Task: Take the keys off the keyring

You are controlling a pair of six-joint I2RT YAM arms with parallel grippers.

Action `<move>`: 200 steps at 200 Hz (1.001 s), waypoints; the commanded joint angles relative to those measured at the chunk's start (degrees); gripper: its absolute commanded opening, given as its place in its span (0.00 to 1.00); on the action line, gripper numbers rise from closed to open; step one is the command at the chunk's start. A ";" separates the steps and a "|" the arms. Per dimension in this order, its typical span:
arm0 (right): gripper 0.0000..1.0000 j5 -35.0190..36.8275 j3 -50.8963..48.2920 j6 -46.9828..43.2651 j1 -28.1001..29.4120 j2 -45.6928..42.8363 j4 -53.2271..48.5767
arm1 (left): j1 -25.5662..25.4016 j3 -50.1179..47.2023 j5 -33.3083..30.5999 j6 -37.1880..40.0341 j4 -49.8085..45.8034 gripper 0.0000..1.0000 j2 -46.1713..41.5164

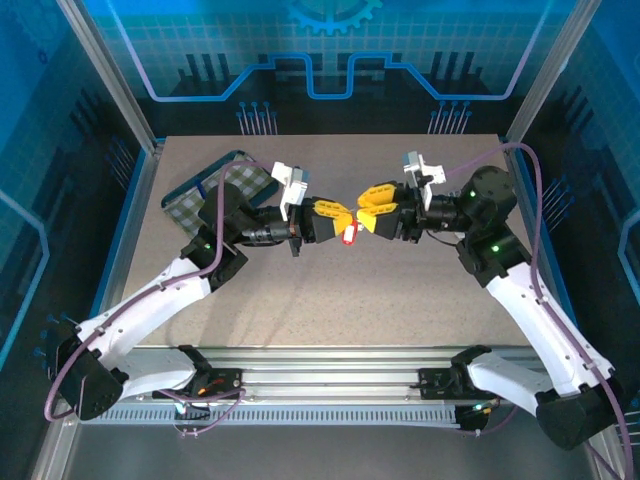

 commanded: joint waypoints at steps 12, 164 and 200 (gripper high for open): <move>0.39 9.15 -6.28 -2.26 -0.20 -5.87 3.23 | 0.41 -0.61 -0.25 -1.88 5.06 0.00 0.15; 0.36 21.47 -19.77 -0.99 7.81 -13.28 20.98 | 0.49 -1.43 -0.69 -3.64 7.31 0.00 0.41; 0.32 19.35 -19.60 -0.40 7.99 -12.85 22.18 | 0.51 -1.52 -0.60 -3.56 6.96 0.00 0.35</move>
